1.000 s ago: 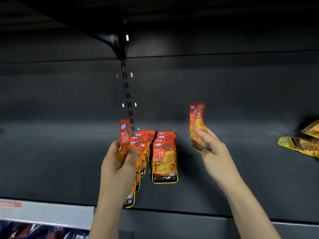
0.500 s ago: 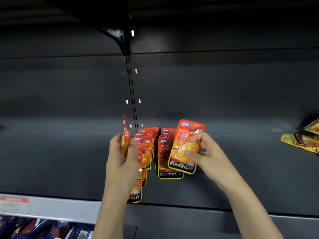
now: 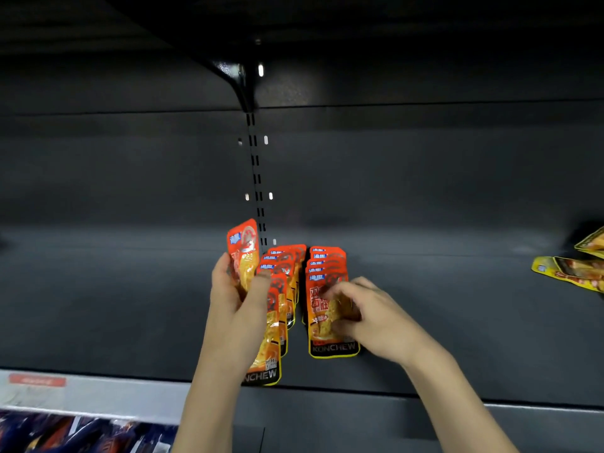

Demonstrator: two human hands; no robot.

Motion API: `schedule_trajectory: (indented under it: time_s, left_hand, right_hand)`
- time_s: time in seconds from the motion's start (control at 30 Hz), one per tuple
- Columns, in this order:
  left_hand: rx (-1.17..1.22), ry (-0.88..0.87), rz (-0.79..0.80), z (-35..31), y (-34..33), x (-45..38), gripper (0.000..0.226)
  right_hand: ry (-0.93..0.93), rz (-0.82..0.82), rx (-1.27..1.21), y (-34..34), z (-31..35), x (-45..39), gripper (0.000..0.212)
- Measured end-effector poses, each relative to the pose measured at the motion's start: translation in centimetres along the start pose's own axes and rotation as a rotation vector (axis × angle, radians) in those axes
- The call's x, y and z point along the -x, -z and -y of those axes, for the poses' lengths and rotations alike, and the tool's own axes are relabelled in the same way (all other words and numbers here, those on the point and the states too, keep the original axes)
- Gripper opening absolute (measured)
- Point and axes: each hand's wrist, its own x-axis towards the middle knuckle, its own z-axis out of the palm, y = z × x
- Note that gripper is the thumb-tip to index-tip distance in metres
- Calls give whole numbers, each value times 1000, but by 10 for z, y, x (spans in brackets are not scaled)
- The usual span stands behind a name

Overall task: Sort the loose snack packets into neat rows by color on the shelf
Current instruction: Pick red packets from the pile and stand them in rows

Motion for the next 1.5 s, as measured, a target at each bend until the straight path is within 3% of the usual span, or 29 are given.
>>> schedule_trajectory:
  time_s: [0.07,0.2,0.4,0.47,0.63,0.73,0.83,1.0,1.5]
  left_hand:
    - [-13,11,-13,0,-2,0,48]
    - [-93,-8,-39,8,-11,0,38]
    - [-344,-40,137,16,-45,10,74]
    - [-467,-81,154,20,-58,13,74]
    - [-900,-178,28,31,-82,24,66]
    - [-994,-213,-57,41,-91,27,61]
    - [-1091,-182,-21,40,-93,32,64]
    - [-1134,-163,-119,43,-88,29,72]
    - [-1079,-282,-163,50,-86,19,73]
  right_hand:
    - [-6,0,19,-3,0,0,40]
    - [-49,-12,28,-1,-2,3,43]
    - [-79,-258,33,19,-17,6,24]
    - [-115,-323,44,29,-24,11,23]
    - [-196,-392,16,51,-41,28,23]
    - [-245,-400,-7,56,-49,35,21]
    - [-265,-398,-3,59,-56,37,21]
    - [-282,-390,-15,62,-63,37,21]
    - [-345,-420,4,64,-75,37,20]
